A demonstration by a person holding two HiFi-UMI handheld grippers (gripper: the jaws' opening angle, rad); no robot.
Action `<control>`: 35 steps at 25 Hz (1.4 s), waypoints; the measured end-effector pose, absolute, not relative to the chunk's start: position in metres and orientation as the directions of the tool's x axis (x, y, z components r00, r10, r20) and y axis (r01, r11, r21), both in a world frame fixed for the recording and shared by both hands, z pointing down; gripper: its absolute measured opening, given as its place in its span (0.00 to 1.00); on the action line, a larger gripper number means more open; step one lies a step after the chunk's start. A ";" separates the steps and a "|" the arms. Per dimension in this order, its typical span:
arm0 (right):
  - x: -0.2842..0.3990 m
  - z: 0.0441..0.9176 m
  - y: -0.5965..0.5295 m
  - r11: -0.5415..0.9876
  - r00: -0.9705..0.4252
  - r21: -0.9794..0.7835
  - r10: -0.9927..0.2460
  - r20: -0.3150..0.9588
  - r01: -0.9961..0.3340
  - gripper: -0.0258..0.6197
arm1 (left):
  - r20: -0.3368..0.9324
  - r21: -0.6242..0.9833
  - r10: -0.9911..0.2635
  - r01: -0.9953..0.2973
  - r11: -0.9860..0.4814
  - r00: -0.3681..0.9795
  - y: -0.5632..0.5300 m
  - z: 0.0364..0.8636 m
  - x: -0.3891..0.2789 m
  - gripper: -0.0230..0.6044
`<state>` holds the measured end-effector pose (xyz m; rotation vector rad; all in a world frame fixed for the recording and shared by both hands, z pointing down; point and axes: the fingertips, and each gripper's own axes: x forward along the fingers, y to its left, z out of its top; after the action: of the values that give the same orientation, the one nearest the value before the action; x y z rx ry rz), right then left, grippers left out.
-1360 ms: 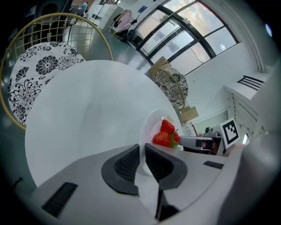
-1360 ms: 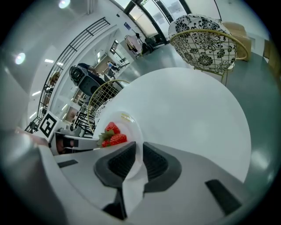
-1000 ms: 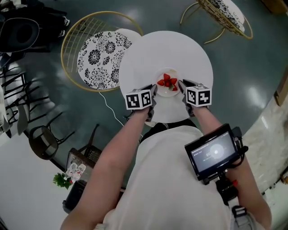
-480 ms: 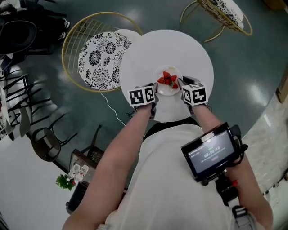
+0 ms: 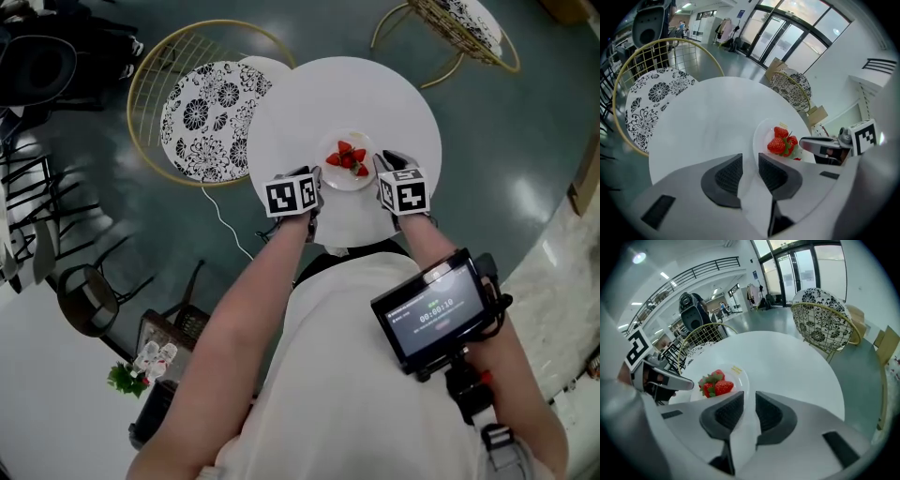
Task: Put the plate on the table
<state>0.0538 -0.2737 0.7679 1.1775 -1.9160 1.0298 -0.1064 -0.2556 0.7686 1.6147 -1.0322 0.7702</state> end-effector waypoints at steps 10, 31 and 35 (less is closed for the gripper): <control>0.076 0.740 -0.248 0.215 -0.357 -0.287 -0.478 0.802 -0.933 0.07 | 0.815 0.454 -0.330 -0.879 -0.147 0.476 -0.213 0.737 -0.130 0.17; 0.045 0.672 -0.137 0.320 -0.535 -0.429 -0.482 0.694 -0.845 0.05 | 0.739 0.452 -0.464 -0.870 -0.196 0.489 -0.081 0.671 -0.165 0.04; 0.036 0.662 -0.133 0.338 -0.571 -0.460 -0.498 0.653 -0.821 0.05 | 0.677 0.510 -0.483 -0.827 -0.236 0.555 -0.065 0.664 -0.158 0.04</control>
<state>0.0356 -0.1327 0.6624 1.1613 -2.2107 1.1085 -0.1578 -0.0649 0.6643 1.8883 -1.0662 0.4805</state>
